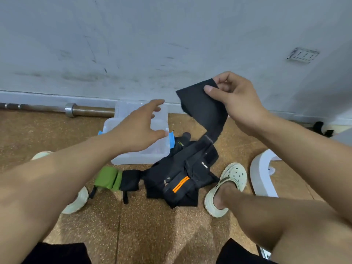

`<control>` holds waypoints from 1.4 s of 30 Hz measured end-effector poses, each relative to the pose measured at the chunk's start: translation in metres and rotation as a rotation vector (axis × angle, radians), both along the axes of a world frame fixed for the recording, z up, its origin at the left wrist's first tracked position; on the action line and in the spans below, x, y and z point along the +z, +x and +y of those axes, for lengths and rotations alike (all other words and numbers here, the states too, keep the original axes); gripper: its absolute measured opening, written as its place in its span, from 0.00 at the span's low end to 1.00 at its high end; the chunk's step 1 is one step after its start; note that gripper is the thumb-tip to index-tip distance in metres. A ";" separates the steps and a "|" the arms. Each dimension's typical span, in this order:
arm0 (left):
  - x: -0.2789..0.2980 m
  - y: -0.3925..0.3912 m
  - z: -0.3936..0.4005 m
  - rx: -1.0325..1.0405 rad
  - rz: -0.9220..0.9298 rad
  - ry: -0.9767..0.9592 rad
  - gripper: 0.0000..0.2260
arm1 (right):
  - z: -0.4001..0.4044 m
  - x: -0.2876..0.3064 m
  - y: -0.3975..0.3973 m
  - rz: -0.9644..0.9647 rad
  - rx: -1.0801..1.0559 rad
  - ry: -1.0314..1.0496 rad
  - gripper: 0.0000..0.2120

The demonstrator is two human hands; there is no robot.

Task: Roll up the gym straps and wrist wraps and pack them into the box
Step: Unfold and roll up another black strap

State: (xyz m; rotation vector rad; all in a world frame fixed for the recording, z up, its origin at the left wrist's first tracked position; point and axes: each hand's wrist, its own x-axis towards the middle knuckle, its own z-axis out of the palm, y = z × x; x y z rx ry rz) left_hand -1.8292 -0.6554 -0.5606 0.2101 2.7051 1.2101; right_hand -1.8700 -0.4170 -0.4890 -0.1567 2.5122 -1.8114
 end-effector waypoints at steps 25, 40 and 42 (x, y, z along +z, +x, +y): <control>0.010 -0.002 0.013 0.232 -0.053 0.386 0.16 | -0.002 -0.020 -0.015 -0.414 0.040 -0.378 0.21; 0.025 -0.006 0.009 0.481 -0.430 1.048 0.12 | -0.015 -0.086 0.008 -0.585 0.578 0.179 0.19; 0.028 -0.008 0.005 0.537 -0.440 1.127 0.11 | -0.015 -0.092 0.004 -0.606 0.614 0.161 0.17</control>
